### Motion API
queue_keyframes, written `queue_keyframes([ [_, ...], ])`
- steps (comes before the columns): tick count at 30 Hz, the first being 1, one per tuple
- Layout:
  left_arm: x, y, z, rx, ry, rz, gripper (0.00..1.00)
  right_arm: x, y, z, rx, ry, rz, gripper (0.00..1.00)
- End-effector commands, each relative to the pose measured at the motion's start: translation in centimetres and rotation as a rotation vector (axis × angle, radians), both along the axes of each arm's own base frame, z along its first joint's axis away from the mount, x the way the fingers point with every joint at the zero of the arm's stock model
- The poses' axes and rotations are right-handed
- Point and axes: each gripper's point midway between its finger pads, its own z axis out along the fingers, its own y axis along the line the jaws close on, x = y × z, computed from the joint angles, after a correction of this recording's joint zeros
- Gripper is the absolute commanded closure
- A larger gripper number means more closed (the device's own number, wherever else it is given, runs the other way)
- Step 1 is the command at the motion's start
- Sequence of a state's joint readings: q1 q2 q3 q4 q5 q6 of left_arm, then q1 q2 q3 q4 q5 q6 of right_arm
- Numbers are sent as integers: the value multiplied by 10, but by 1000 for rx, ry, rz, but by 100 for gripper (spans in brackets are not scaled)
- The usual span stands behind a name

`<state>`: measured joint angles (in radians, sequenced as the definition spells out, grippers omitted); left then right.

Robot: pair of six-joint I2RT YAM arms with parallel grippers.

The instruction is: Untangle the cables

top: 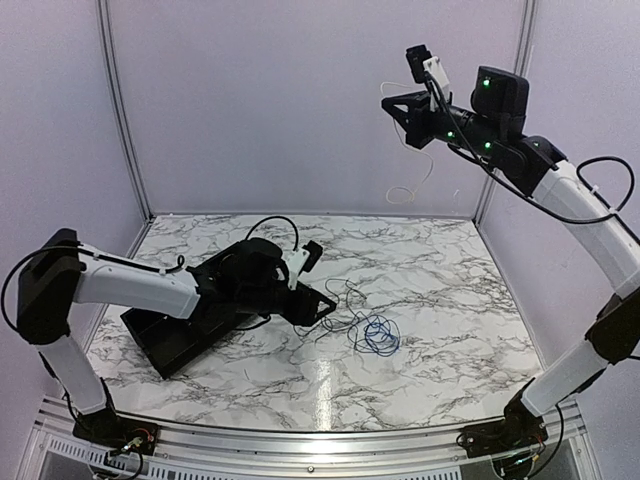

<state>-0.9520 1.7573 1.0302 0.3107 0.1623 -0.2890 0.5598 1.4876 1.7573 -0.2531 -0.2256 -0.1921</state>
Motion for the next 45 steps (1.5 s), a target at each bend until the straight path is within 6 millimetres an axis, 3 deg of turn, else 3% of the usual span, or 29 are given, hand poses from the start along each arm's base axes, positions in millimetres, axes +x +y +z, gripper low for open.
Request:
queue_keyframes([
  [1,2,34,34,44,-111,91,36,2,19,-5,-7,-19,61,100],
  [8,25,107,51,202,-156,432,32,9,66,-34,-40,7,139,100],
  [12,29,152,74,227,-230,597,23,22,92,-55,-32,57,164,100],
  [17,22,194,103,153,-274,731,18,36,125,-73,-28,99,207,100],
  [26,-2,254,120,102,-289,870,17,41,194,-110,-24,152,302,100],
  [30,-13,282,128,75,-299,941,15,41,224,-115,0,151,332,100],
  [34,-26,304,136,4,-276,989,12,40,250,-125,17,150,351,100],
  [36,-32,312,137,-30,-255,1007,2,39,262,-132,25,150,361,100],
  [37,-34,316,137,-44,-247,1017,1,39,268,-137,25,151,363,100],
  [41,-40,330,138,-81,-228,1072,1,36,293,-167,7,163,374,100],
  [45,-41,324,136,-74,-198,1042,1,27,314,-202,-24,191,412,100],
])
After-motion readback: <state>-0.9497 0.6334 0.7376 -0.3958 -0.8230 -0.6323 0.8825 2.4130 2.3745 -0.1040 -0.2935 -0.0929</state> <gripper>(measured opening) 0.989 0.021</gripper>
